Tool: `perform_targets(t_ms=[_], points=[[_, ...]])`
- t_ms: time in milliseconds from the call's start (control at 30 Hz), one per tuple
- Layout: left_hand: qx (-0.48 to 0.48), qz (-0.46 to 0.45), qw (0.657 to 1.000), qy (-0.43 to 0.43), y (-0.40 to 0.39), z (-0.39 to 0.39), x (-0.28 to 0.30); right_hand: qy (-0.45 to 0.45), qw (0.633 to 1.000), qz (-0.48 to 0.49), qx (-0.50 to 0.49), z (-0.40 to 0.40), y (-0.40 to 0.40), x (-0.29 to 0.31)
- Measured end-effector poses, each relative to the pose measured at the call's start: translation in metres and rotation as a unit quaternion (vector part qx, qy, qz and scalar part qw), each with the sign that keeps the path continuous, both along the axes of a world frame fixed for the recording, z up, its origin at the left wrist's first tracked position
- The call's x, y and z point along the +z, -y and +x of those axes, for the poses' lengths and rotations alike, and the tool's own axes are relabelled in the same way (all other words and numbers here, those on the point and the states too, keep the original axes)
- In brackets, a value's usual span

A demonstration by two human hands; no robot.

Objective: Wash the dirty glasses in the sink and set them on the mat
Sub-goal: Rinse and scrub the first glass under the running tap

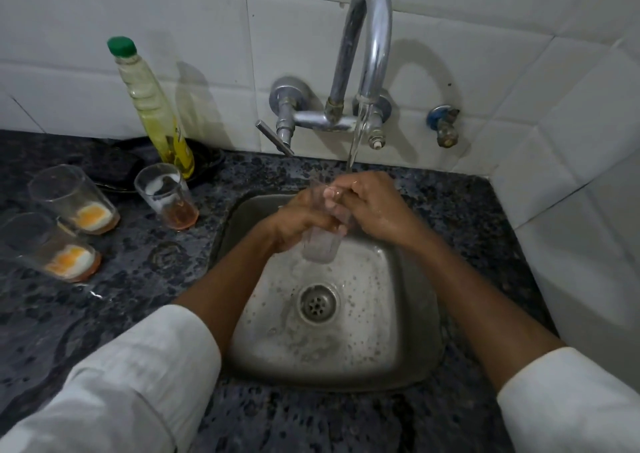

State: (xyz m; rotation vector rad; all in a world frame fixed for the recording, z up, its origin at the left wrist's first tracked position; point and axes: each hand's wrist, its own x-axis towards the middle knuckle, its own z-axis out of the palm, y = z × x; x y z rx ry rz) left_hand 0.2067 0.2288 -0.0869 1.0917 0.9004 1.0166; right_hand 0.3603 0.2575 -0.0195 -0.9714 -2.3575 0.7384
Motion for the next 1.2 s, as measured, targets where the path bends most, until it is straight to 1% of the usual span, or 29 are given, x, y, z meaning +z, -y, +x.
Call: perform_targets(t_ms=[33,100,167,200,233,267,300,333,367,433,467,500,533,567,633,667,733,767,800,833,867,900,933,967,1000,1033,1100,1133,1200], points=[[0.021,-0.007,1.000,-0.003,0.000,0.002,0.000,0.005,1.000,-0.003,-0.003,-0.001,0.000,0.001],[0.130,-0.023,0.990,-0.053,-0.001,0.013,0.002,0.014,0.999,-0.017,-0.034,-0.005,-0.001,0.001],[0.237,-0.014,0.962,-0.138,-0.002,0.031,0.003,0.027,0.996,-0.028,-0.074,-0.010,-0.002,0.000],[0.281,-0.006,0.942,-0.186,-0.001,0.039,0.001,0.029,0.995,-0.038,-0.090,-0.012,-0.002,-0.003],[0.318,0.002,0.922,-0.220,0.000,0.044,-0.001,0.029,0.993,-0.053,-0.104,-0.013,-0.002,-0.005],[0.337,0.011,0.912,-0.235,0.000,0.046,-0.003,0.027,0.991,-0.065,-0.115,-0.012,-0.003,-0.006],[0.325,0.018,0.914,-0.242,0.000,0.044,-0.003,0.020,0.991,-0.065,-0.120,-0.010,-0.003,-0.006],[0.284,0.022,0.929,-0.235,-0.003,0.039,-0.006,0.009,0.991,-0.053,-0.118,-0.007,-0.003,-0.006],[0.223,0.028,0.952,-0.206,-0.005,0.032,-0.006,-0.002,0.993,-0.034,-0.111,-0.004,-0.002,-0.005],[0.091,-0.004,0.993,-0.078,-0.007,0.014,-0.006,-0.022,0.997,-0.009,-0.071,0.001,0.000,0.003],[0.043,-0.029,0.999,-0.014,-0.006,0.009,-0.005,-0.026,0.999,-0.006,-0.045,0.001,0.002,0.006],[0.014,-0.042,0.999,0.026,-0.003,0.007,-0.004,-0.019,0.999,-0.008,-0.029,0.001,0.004,0.008],[0.014,-0.039,0.999,0.027,-0.002,0.007,-0.004,-0.008,0.999,-0.014,-0.028,0.000,0.005,0.009],[0.037,-0.030,0.999,0.010,-0.002,0.011,-0.004,0.002,0.999,-0.020,-0.039,0.000,0.004,0.008],[0.132,-0.033,0.988,-0.072,-0.003,0.025,-0.001,0.022,0.996,-0.022,-0.084,-0.004,-0.001,0.004],[0.187,-0.038,0.973,-0.127,-0.003,0.035,0.000,0.041,0.992,-0.015,-0.114,-0.007,-0.003,-0.001],[0.302,-0.015,0.926,-0.228,0.001,0.051,0.002,0.050,0.987,-0.017,-0.152,-0.010,-0.005,-0.007],[0.327,0.013,0.915,-0.236,0.003,0.054,0.003,0.036,0.987,-0.021,-0.155,-0.010,-0.005,-0.007],[0.317,0.036,0.923,-0.217,0.004,0.052,0.003,0.018,0.988,-0.023,-0.154,-0.009,-0.004,-0.007],[0.270,0.040,0.945,-0.182,0.004,0.046,0.002,0.001,0.989,-0.022,-0.149,-0.006,-0.002,-0.005],[0.198,0.023,0.969,-0.145,0.003,0.037,0.000,-0.012,0.990,-0.019,-0.140,-0.004,0.000,-0.002],[0.123,-0.005,0.986,-0.113,0.002,0.025,0.000,-0.023,0.992,-0.020,-0.123,-0.001,0.002,0.001],[0.057,-0.032,0.995,-0.075,0.003,0.015,-0.001,-0.032,0.994,-0.022,-0.102,0.001,0.003,0.004],[0.017,-0.053,0.997,-0.044,0.003,0.010,-0.002,-0.035,0.996,-0.024,-0.084,0.002,0.004,0.005],[0.016,-0.068,0.997,-0.038,0.002,0.009,-0.006,-0.032,0.996,-0.023,-0.077,0.002,0.004,0.004],[0.045,-0.073,0.995,-0.049,0.001,0.012,-0.005,-0.027,0.996,-0.024,-0.086,0.001,0.003,0.003],[0.143,-0.071,0.981,-0.107,0.003,0.029,0.001,-0.010,0.991,-0.027,-0.132,-0.002,-0.003,-0.001],[0.199,-0.065,0.966,-0.149,0.003,0.038,0.001,0.008,0.988,-0.022,-0.156,-0.005,-0.006,-0.003],[0.302,-0.032,0.918,-0.254,0.004,0.053,0.002,0.028,0.982,-0.023,-0.185,-0.009,-0.008,-0.007]])
